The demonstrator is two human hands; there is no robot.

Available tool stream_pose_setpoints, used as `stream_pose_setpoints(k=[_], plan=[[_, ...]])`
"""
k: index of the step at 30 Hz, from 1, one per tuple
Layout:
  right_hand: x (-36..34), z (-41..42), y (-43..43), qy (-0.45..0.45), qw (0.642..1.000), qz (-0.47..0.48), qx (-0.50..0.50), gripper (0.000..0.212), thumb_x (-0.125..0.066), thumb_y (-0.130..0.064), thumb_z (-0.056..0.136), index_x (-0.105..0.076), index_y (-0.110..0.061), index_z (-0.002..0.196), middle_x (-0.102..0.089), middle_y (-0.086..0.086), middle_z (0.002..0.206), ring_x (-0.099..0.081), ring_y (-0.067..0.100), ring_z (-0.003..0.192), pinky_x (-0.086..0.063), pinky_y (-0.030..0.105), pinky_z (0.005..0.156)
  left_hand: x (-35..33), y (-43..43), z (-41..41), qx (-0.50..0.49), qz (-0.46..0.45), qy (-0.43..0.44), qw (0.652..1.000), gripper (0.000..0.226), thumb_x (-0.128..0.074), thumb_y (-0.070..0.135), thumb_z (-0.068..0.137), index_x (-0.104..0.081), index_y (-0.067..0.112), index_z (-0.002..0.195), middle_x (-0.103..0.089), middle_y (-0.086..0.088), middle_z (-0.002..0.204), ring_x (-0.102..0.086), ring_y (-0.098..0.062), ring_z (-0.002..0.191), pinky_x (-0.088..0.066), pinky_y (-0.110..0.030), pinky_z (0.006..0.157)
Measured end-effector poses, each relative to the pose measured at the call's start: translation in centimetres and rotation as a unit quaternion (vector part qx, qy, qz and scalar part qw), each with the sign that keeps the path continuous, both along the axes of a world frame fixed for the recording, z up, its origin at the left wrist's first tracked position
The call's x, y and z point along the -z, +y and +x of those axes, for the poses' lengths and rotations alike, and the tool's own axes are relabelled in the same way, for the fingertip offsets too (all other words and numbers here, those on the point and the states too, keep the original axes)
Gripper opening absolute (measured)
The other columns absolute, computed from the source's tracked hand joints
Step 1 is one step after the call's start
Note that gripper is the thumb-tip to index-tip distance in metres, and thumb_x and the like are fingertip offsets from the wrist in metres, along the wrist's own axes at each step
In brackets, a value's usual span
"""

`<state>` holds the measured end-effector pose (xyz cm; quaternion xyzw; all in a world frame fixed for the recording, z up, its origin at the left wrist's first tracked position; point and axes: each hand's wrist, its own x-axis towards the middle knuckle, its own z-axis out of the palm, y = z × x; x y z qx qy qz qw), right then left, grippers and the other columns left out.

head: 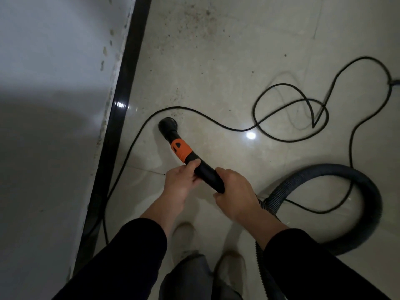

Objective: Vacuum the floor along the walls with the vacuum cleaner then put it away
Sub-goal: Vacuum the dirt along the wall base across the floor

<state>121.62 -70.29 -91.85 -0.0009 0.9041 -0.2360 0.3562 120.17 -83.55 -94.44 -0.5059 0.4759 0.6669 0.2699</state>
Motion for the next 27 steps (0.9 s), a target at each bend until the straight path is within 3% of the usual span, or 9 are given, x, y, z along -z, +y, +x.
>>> stream_pose_setpoints(k=[13,20,27], plan=[[-1.4,2.3,3.6,-0.032,0.999,0.017,0.021,0.025,-0.059,-0.005,0.079,-0.051,-0.015,0.101,-0.055,0.004,0.093,-0.054,0.025,0.086,-0.044,0.033,0.071,-1.3,3.4,1.6,0.05,0.015,-0.021,0.998,0.014,-0.066,0.017,0.091,-0.066,0.003,0.088,-0.073,-0.012,0.09,-0.073,-0.01,0.076,-0.054,-0.014,0.06],[-1.9,2.7,7.1,-0.045,0.998,0.014,0.05,0.021,-0.058,-0.003,0.079,-0.046,-0.016,0.09,-0.052,0.003,0.086,-0.053,0.024,0.081,-0.045,0.035,0.068,-2.2,7.1,1.3,0.073,0.024,-0.036,0.996,0.013,-0.065,0.016,0.092,-0.065,0.003,0.089,-0.071,-0.014,0.095,-0.07,-0.014,0.083,-0.053,-0.012,0.057],[-1.9,1.0,9.3,-0.045,0.998,0.003,0.049,0.021,-0.057,-0.002,0.08,-0.044,-0.016,0.087,-0.05,0.003,0.083,-0.053,0.024,0.08,-0.044,0.034,0.068,-2.4,9.3,-0.3,0.059,0.025,-0.039,0.997,0.013,-0.065,0.015,0.092,-0.064,0.003,0.086,-0.071,-0.011,0.085,-0.07,-0.009,0.069,-0.05,-0.012,0.053]])
